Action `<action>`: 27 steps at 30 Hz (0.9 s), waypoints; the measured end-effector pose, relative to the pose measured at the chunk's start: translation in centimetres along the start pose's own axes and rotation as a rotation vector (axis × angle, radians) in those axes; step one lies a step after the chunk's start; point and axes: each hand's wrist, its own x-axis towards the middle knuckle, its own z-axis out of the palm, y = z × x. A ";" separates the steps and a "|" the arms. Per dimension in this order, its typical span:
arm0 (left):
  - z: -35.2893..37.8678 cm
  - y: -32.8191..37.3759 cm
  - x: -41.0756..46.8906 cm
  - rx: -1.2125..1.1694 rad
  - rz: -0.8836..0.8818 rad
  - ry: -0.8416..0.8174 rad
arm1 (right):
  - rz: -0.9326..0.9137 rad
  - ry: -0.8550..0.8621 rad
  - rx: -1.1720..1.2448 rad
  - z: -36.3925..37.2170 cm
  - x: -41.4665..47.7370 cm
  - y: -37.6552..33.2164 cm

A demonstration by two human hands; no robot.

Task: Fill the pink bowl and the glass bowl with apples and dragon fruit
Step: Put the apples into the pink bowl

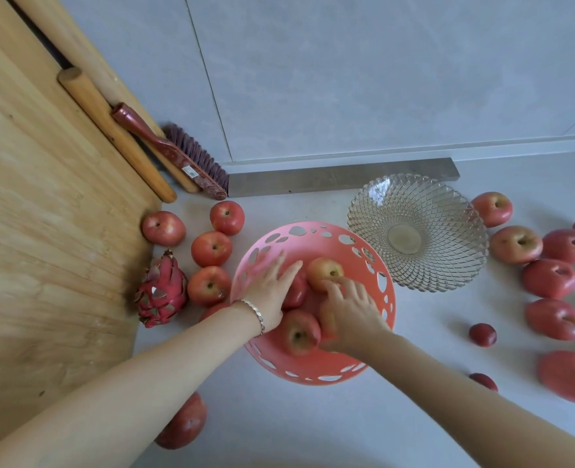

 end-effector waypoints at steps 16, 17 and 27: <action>1.2 2.1 -3.7 -0.149 -0.222 -0.002 | 0.078 -0.039 0.005 -0.1 -0.1 2.0; 1.3 2.4 -3.8 -0.148 -0.279 0.018 | 0.072 -0.039 0.001 0.0 -0.2 2.0; 0.7 4.6 -4.0 -0.453 -0.452 -0.231 | 0.097 -0.056 0.032 -0.1 -0.2 1.8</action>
